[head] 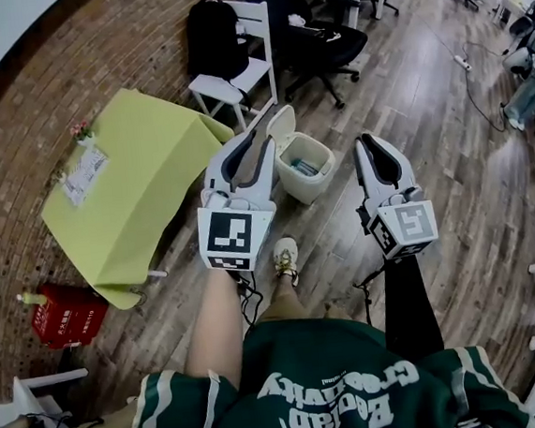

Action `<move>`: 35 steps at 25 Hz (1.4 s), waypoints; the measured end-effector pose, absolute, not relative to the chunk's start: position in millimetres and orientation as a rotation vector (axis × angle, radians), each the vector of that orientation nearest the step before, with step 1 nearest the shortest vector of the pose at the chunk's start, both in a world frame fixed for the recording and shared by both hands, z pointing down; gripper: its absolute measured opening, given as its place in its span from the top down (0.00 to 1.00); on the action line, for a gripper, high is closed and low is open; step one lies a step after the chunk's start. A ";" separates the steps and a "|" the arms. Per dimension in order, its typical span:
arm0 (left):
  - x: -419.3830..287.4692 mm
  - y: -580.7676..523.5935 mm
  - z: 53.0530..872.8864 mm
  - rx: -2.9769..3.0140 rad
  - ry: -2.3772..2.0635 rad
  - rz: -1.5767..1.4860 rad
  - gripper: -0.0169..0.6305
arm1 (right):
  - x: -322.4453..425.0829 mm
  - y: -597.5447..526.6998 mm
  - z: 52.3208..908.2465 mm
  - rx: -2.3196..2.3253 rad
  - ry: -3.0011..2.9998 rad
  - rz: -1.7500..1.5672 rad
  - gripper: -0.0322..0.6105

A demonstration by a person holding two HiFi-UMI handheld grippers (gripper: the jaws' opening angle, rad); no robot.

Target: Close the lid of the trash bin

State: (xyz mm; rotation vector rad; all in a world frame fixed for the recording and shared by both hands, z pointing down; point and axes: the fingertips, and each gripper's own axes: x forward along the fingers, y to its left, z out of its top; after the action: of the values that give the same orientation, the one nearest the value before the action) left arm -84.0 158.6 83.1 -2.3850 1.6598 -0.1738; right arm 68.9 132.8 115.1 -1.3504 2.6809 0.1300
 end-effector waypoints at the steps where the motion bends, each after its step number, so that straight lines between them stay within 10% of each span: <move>1: -89.9 145.9 83.1 -2.387 1.655 -0.173 0.84 | 63.2 121.4 115.0 -1.356 2.675 0.132 0.86; 35: -181.2 -166.4 114.9 -2.573 1.532 -0.154 0.87 | -30.9 -152.8 136.9 -1.549 2.710 0.118 0.84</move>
State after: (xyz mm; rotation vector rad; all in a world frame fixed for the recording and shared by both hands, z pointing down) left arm -181.2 -166.4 114.9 -2.5731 1.5317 -0.1539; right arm -30.9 -152.8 136.9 -1.5485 2.7098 0.1183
